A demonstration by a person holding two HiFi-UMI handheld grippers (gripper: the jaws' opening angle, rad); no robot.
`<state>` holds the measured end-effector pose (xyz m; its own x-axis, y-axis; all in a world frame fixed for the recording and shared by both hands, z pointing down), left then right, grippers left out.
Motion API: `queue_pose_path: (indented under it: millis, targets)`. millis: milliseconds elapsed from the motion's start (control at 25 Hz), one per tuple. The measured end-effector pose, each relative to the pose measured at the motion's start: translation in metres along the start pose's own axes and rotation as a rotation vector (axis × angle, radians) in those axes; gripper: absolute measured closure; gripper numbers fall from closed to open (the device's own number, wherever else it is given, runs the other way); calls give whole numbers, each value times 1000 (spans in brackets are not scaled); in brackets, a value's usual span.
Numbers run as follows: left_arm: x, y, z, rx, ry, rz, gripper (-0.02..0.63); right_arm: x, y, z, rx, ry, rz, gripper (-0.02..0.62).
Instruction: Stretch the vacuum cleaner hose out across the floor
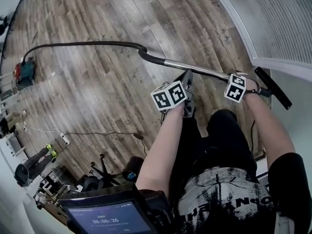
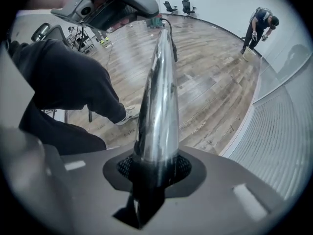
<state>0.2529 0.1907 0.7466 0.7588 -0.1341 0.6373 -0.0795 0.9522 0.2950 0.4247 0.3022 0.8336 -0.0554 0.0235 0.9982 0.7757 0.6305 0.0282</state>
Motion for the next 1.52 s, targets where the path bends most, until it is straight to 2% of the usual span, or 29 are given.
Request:
queue_pose_path:
  millis: [280, 480, 600, 720, 880, 1080, 1320, 1520]
  targets:
    - [66, -6, 57, 89, -18, -60, 606, 123, 52, 0, 40, -15, -31, 485]
    - [115, 0, 95, 142, 18, -97, 606, 223, 77, -7, 61, -2, -56, 485]
    - [141, 10, 117, 177, 25, -105, 606, 279, 93, -11, 68, 11, -102, 486]
    - [155, 23, 130, 175, 24, -146, 606, 321, 104, -10, 34, 22, -155, 486]
    - [162, 39, 140, 176, -5, -180, 607, 363, 118, -7, 16, 25, -192, 485]
    - [153, 52, 151, 155, -44, -210, 606, 406, 128, 1, 31, -20, -206, 485]
    - [148, 73, 157, 161, -88, -207, 606, 439, 137, 8, 13, -54, -178, 480]
    - [142, 84, 166, 146, -115, -207, 606, 459, 149, -2, -2, -51, -103, 463]
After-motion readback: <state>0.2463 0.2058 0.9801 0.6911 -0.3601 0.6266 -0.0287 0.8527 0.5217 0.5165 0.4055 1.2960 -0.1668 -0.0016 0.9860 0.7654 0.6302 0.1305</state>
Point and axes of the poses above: the fingertips, and each gripper's own axes: x forward along the fingers, z to its left, y out of its underside, the point moved 5 cm from there along -x, backward along the fingers, and after that the axes turned 7 degrees about z, right-handed, at the moved point
